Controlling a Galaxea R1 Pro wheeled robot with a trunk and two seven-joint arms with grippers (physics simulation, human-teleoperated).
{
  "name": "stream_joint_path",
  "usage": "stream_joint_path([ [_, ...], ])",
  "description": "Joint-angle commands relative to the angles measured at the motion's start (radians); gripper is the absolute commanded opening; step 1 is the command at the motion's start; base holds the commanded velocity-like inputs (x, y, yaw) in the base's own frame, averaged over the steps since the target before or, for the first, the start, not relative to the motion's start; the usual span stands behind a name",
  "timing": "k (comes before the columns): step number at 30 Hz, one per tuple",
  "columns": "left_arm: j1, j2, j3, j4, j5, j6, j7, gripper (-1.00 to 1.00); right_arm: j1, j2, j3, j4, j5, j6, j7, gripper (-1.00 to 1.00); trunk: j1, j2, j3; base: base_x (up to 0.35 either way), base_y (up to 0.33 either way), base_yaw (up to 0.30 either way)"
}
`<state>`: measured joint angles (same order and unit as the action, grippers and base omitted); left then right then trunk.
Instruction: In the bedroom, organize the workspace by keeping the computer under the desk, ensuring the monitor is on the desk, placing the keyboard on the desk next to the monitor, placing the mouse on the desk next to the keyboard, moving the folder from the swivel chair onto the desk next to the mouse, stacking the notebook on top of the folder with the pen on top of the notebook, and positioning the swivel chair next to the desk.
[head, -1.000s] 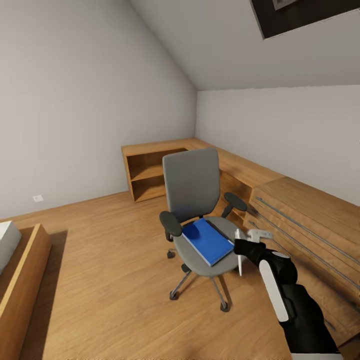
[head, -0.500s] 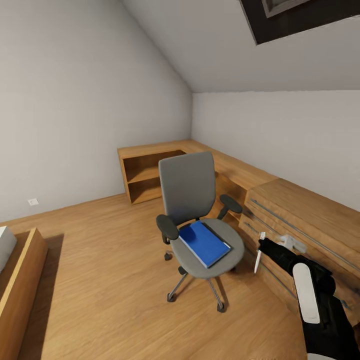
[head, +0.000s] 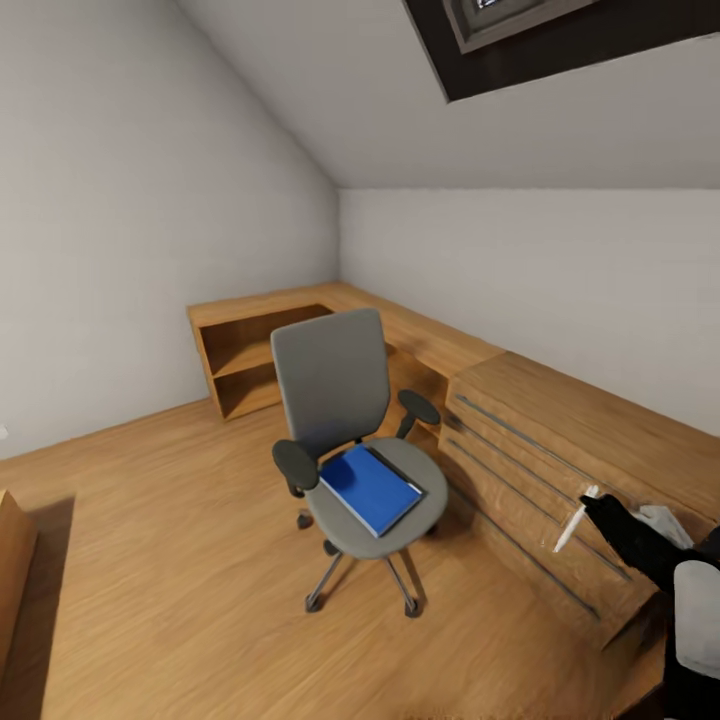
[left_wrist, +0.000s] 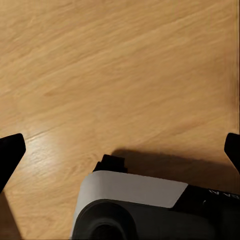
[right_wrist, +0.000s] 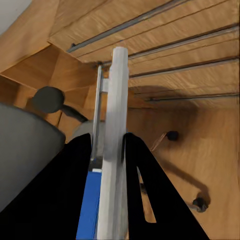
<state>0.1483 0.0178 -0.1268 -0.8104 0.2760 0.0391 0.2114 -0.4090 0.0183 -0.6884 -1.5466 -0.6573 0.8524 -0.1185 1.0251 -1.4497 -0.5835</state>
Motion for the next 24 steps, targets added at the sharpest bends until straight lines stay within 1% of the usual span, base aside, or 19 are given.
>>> stream_joint_path([
  [1,0.0,-0.001,-0.008,-0.001,0.007,0.004,0.009,1.0,-0.001,0.001,-0.015,-0.001,-0.022,0.007,-0.01,-1.0,-0.004,0.007,0.002,0.0,0.0,-0.258],
  [2,0.0,-0.008,-0.011,0.005,0.003,0.004,0.009,1.0,-0.001,0.0,-0.043,-0.001,-0.047,0.012,-0.01,-1.0,-0.008,0.014,0.004,0.0,0.0,-0.252],
  [3,0.0,-0.01,-0.013,0.007,0.002,0.004,0.009,1.0,-0.001,0.0,-0.053,-0.001,-0.058,0.014,-0.01,-1.0,-0.012,0.021,0.007,0.0,0.0,-0.249],
  [7,0.0,-0.014,-0.015,0.01,0.001,0.004,0.009,1.0,-0.001,-0.001,-0.067,-0.001,-0.075,0.017,-0.008,-1.0,-0.027,0.049,0.016,0.0,0.0,-0.23],
  [12,0.0,-0.013,-0.014,0.011,0.001,0.004,0.009,1.0,-0.001,-0.001,-0.07,-0.001,-0.078,0.017,-0.006,-1.0,-0.046,0.084,0.026,0.0,0.0,-0.092],
  [18,0.0,-0.015,-0.014,0.022,0.0,0.004,0.009,1.0,-0.001,-0.002,-0.071,0.0,-0.079,0.017,-0.004,-1.0,-0.069,0.126,0.043,0.0,0.0,-0.009],
  [20,0.0,-0.015,-0.014,0.023,0.0,0.003,0.009,1.0,-0.001,-0.002,-0.071,0.0,-0.079,0.017,-0.004,-1.0,-0.069,0.126,0.043,0.0,0.0,-0.001],
  [24,0.0,-0.012,-0.015,0.041,0.0,-0.023,0.009,1.0,-0.001,-0.003,-0.071,0.002,-0.079,0.016,-0.005,-1.0,-0.069,0.126,0.043,0.0,-0.001,-0.202],
])
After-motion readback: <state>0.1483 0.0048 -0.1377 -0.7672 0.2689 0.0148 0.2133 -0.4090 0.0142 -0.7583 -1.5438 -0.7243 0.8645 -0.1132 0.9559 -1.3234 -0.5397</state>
